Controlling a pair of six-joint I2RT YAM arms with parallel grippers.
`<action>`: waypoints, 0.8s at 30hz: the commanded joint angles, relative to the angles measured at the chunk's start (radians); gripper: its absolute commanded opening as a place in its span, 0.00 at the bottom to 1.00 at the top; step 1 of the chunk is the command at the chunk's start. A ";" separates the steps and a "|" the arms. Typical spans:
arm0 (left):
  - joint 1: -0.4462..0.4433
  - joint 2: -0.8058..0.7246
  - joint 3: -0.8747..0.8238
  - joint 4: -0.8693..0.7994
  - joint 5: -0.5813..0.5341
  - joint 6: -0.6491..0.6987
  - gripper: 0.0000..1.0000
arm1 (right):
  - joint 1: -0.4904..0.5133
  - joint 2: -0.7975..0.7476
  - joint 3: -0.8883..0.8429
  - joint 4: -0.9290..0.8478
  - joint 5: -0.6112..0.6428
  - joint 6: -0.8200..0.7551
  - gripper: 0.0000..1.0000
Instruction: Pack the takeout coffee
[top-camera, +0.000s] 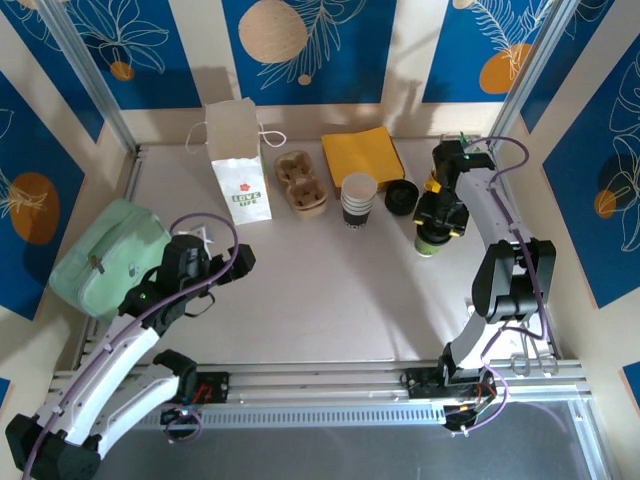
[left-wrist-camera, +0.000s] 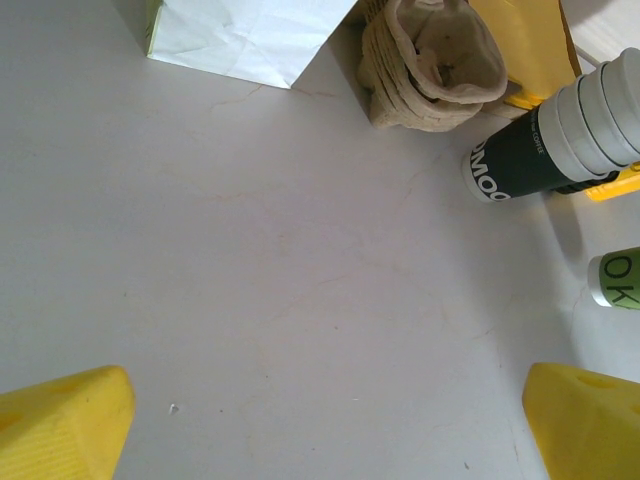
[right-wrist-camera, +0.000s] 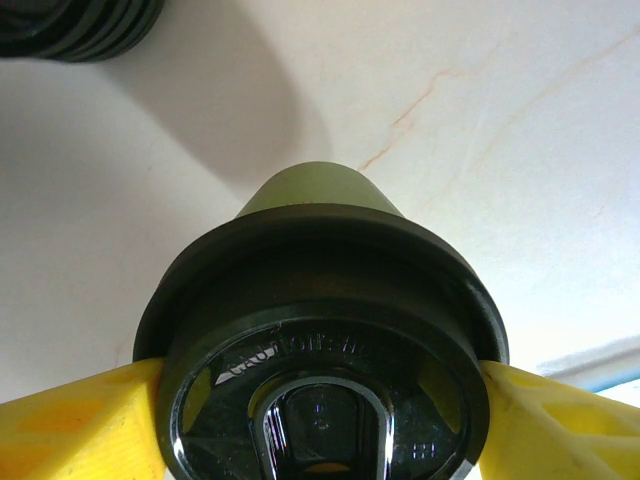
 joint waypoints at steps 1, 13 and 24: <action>0.016 -0.010 -0.004 0.005 0.013 -0.008 0.99 | -0.047 0.003 0.011 0.014 -0.039 -0.029 0.72; 0.019 -0.003 0.008 0.003 0.021 -0.005 0.99 | -0.112 0.057 0.044 0.007 -0.052 -0.054 0.74; 0.022 -0.002 0.026 -0.007 0.022 0.001 0.99 | -0.139 0.088 0.087 -0.006 -0.065 -0.076 0.83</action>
